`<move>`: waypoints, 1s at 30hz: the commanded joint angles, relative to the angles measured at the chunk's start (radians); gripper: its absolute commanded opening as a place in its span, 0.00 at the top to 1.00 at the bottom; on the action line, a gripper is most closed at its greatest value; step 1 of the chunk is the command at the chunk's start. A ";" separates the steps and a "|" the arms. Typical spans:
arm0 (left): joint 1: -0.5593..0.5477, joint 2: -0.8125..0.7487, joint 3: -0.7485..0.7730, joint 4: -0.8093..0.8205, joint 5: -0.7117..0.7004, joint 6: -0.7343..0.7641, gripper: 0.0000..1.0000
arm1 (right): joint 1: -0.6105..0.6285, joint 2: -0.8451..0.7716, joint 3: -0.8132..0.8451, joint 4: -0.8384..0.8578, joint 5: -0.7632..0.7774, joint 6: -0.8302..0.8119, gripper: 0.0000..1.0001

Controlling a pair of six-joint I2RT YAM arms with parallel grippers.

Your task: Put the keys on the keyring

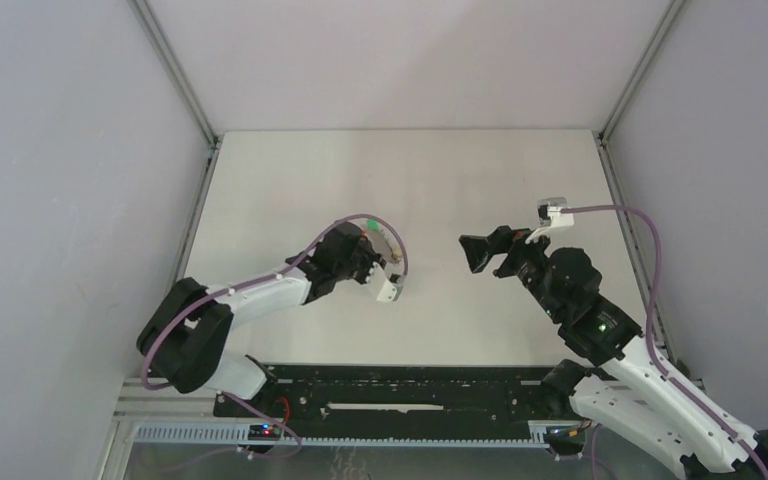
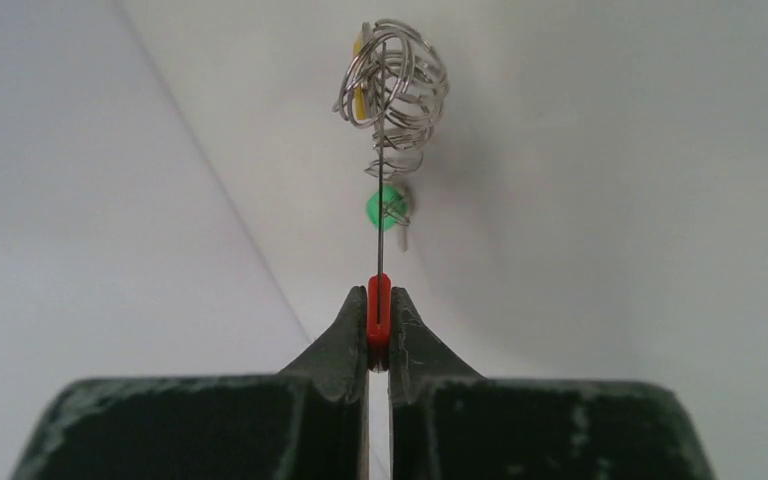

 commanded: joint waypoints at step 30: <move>0.353 -0.026 0.687 -0.680 0.096 -1.160 0.00 | -0.084 0.003 -0.065 -0.012 0.414 -0.071 0.00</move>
